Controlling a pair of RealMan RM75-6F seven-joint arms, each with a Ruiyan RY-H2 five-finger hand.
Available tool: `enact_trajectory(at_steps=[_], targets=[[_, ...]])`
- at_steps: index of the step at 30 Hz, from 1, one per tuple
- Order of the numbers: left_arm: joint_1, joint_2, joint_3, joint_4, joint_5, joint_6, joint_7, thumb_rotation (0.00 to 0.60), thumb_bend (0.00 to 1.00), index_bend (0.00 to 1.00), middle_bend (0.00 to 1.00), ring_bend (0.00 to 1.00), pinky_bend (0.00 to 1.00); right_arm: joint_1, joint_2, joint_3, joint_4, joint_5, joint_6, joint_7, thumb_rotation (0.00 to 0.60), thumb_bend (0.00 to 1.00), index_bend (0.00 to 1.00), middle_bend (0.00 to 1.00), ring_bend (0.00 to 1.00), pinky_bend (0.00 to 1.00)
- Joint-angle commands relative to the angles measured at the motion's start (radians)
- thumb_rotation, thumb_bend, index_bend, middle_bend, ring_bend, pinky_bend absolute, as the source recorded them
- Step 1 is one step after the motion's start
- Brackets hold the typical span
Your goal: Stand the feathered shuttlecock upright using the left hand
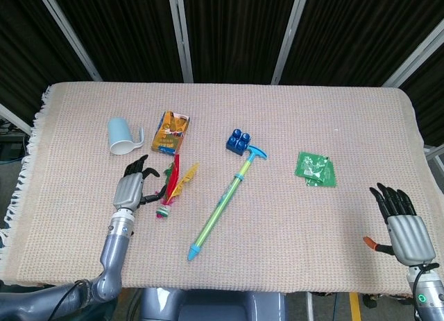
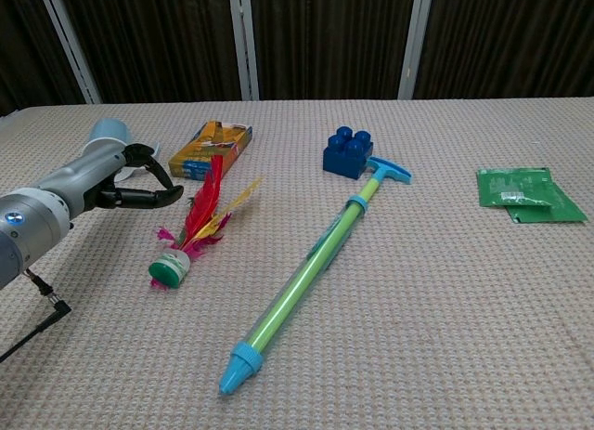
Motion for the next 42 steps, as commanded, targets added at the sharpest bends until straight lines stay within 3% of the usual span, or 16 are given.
enact_trajectory(at_steps=[1,10,27,30,36,42], targets=[[-0.018,-0.032,-0.006,0.048,0.01,0.009,-0.02,0.36,0.3,0.34,0.0,0.0,0.0,0.003,-0.002,-0.001,0.001,-0.002,-0.003,-0.003,0.6,0.08,0.0,0.0,0.0,0.0],[-0.042,-0.069,-0.006,0.143,0.023,0.01,-0.031,0.359,0.29,0.32,0.0,0.0,0.0,0.007,-0.002,0.003,0.007,0.014,-0.013,0.005,0.6,0.08,0.0,0.0,0.0,0.0],[-0.197,-0.278,-0.045,0.447,0.032,-0.125,-0.102,0.358,0.29,0.34,0.0,0.0,0.0,0.012,0.003,0.006,0.013,0.02,-0.019,0.026,0.6,0.08,0.0,0.0,0.0,0.0],[-0.209,-0.301,-0.047,0.48,0.039,-0.128,-0.111,0.361,0.34,0.41,0.0,0.0,0.0,0.012,0.005,0.01,0.017,0.027,-0.018,0.036,0.6,0.08,0.0,0.0,0.0,0.0],[-0.209,-0.329,-0.05,0.51,0.092,-0.085,-0.183,0.379,0.59,0.66,0.0,0.0,0.0,0.017,0.002,0.01,0.022,0.033,-0.03,0.035,0.6,0.08,0.0,0.0,0.0,0.0],[-0.168,-0.304,-0.014,0.476,0.2,0.003,-0.299,0.387,0.61,0.7,0.0,0.0,0.0,0.019,-0.001,0.008,0.017,0.036,-0.037,0.019,0.6,0.08,0.0,0.0,0.0,0.0]])
